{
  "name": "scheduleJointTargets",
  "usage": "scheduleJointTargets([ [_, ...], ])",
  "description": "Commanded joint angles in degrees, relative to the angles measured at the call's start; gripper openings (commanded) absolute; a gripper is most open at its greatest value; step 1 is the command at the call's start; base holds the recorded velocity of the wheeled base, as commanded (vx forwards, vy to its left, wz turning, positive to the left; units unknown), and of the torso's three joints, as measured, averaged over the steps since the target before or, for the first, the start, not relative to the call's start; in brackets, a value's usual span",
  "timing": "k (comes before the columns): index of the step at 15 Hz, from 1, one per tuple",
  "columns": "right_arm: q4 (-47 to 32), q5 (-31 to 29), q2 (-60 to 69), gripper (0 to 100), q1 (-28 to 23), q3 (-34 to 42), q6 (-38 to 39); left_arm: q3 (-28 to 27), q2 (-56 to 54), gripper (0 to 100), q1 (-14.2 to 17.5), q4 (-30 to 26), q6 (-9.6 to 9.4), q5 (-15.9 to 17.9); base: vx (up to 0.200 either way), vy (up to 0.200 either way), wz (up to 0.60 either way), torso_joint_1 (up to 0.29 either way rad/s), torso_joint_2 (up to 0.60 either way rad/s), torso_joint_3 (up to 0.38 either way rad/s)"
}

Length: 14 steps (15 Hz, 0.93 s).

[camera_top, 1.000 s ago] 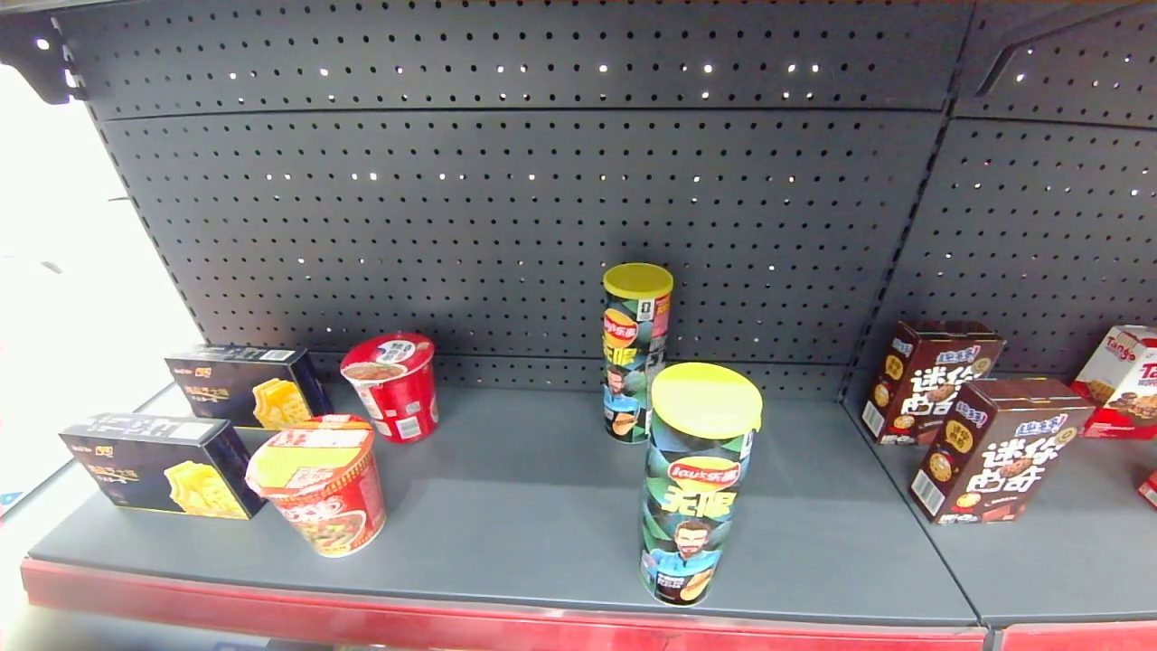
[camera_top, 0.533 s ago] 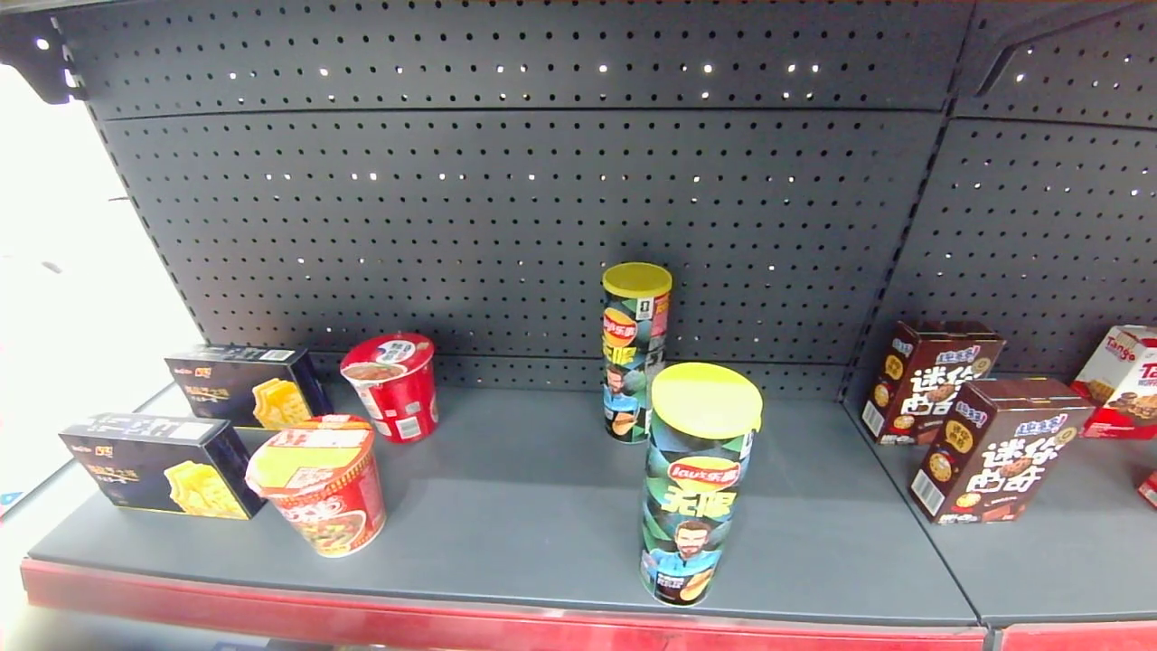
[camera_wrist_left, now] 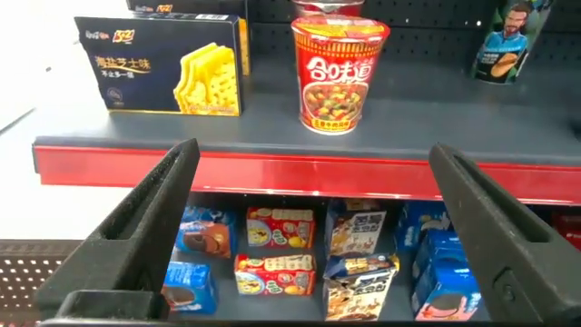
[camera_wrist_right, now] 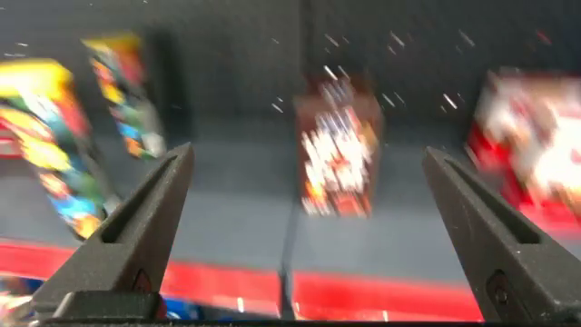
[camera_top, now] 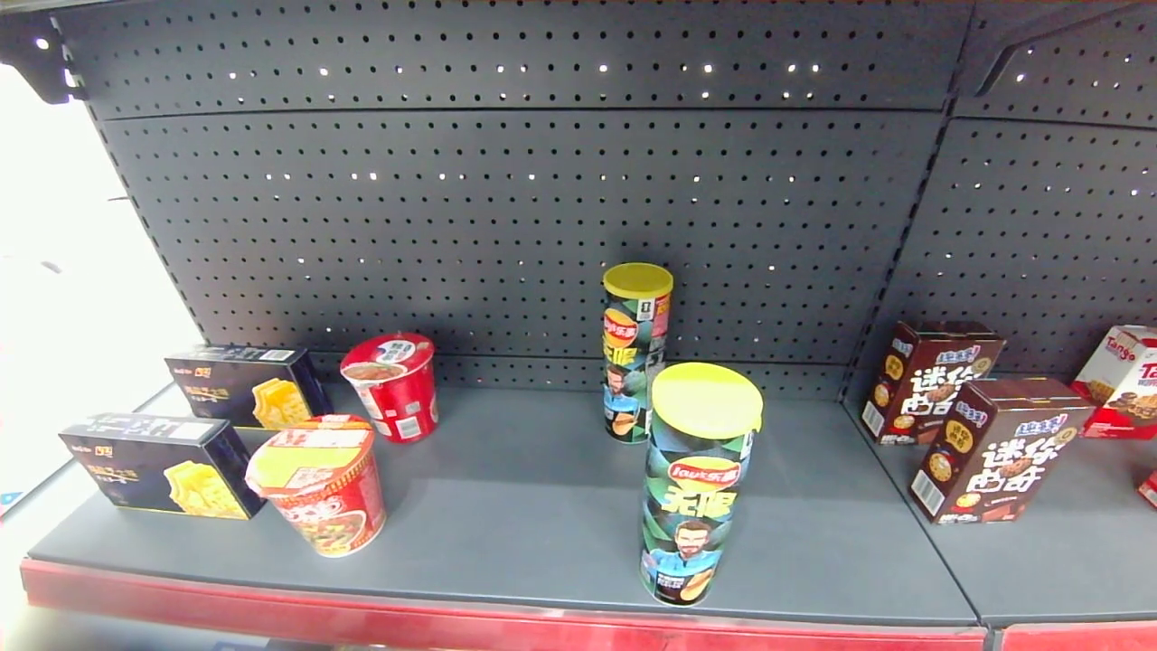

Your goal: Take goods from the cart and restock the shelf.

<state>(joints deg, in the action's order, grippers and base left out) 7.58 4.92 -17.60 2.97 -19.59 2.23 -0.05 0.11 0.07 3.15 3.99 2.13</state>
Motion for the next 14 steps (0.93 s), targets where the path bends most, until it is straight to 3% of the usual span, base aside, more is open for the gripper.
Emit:
scheduleJointTargets([
  [1,2.09,4.22,-14.39,100,7.84,-9.06,-1.44,-0.04,0.07,100,0.01,0.02,0.41,-0.02,0.000,0.000,0.00,0.000,0.00,0.000],
  [4,1.82,3.78,-22.12,100,11.09,-14.77,-1.44,-0.04,0.15,100,0.01,0.28,2.87,-0.20,0.000,0.000,0.00,0.000,0.00,0.000],
  [5,1.82,3.60,-25.02,100,11.62,-15.74,-1.62,-0.13,0.15,100,0.01,0.37,4.71,-0.20,0.000,0.000,0.00,0.000,0.00,0.000],
  [8,2.17,3.51,-31.26,100,14.34,-14.95,-3.46,-0.21,0.15,100,0.01,0.37,7.09,-0.02,0.000,0.000,0.00,0.000,0.00,0.000],
  [11,1.91,3.51,-33.02,100,17.50,-13.11,-3.55,-0.04,0.07,100,0.01,0.55,6.47,1.03,0.000,0.000,0.00,0.000,0.00,0.000],
  [13,1.91,3.51,-34.96,100,17.86,-11.96,-3.55,-0.04,0.07,100,0.01,0.37,2.96,1.21,0.000,0.000,0.00,0.000,0.00,0.000],
  [14,1.82,3.42,-36.71,100,17.86,-11.52,-3.55,-0.04,0.07,100,0.01,0.37,2.69,1.21,0.000,0.000,0.00,0.000,0.00,0.000],
])
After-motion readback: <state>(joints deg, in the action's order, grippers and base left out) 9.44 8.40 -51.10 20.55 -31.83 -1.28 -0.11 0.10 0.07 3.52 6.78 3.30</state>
